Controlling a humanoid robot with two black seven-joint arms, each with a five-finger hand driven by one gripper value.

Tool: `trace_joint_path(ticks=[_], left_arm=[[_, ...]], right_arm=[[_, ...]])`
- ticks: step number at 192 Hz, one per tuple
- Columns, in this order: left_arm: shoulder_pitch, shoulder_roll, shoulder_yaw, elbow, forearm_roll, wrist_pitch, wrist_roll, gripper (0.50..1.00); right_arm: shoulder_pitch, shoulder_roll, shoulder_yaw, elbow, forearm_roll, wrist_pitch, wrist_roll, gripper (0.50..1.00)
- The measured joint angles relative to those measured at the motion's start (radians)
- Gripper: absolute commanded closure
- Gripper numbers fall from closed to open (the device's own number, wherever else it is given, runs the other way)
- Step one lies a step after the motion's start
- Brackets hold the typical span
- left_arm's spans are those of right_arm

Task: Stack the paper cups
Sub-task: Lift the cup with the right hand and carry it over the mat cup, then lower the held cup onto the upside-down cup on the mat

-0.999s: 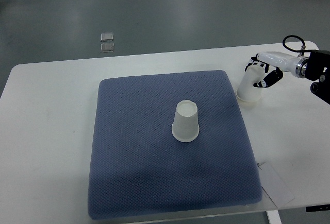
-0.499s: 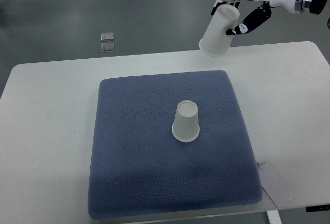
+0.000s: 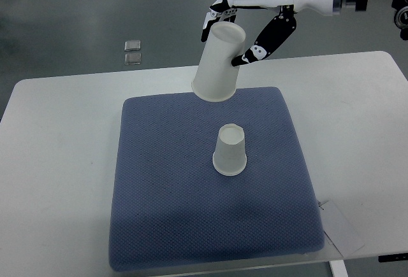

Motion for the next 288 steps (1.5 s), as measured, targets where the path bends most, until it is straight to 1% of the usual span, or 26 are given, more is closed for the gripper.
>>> trace_joint_path(ticks=[55,103,128,155,174,202,239,288], left_arm=[[0.000,0.000,0.000,0.000,0.000,0.000,0.000,0.500],[0.000,0.000,0.000,0.000,0.000,0.000,0.001,0.500],[0.000,0.000,0.000,0.000,0.000,0.000,0.001,0.500],[0.000,0.000,0.000,0.000,0.000,0.000,0.000,0.500],[0.000,0.000,0.000,0.000,0.000,0.000,0.000,0.500],[0.000,0.000,0.000,0.000,0.000,0.000,0.000,0.500],[0.000,0.000,0.000,0.000,0.000,0.000,0.000,0.500],[0.000,0.000,0.000,0.000,0.000,0.000,0.000,0.500]], right_arm=[[-0.067,0.047,-0.022,0.000,-0.019,-0.001,-0.001,1.000],[-0.113,0.071,-0.040,0.000,-0.086,-0.021,-0.001,1.000],[-0.130,0.075,-0.045,-0.006,-0.129,-0.047,-0.001,1.000],[-0.136,0.075,-0.067,-0.011,-0.168,-0.086,-0.001,1.000],[-0.136,0.073,-0.076,-0.012,-0.186,-0.097,0.000,1.000],[-0.136,0.069,-0.077,-0.012,-0.196,-0.098,0.003,1.000],[-0.129,0.047,-0.078,-0.003,-0.206,-0.088,0.028,1.000],[-0.129,0.020,-0.087,0.022,-0.215,-0.087,0.031,1.000]])
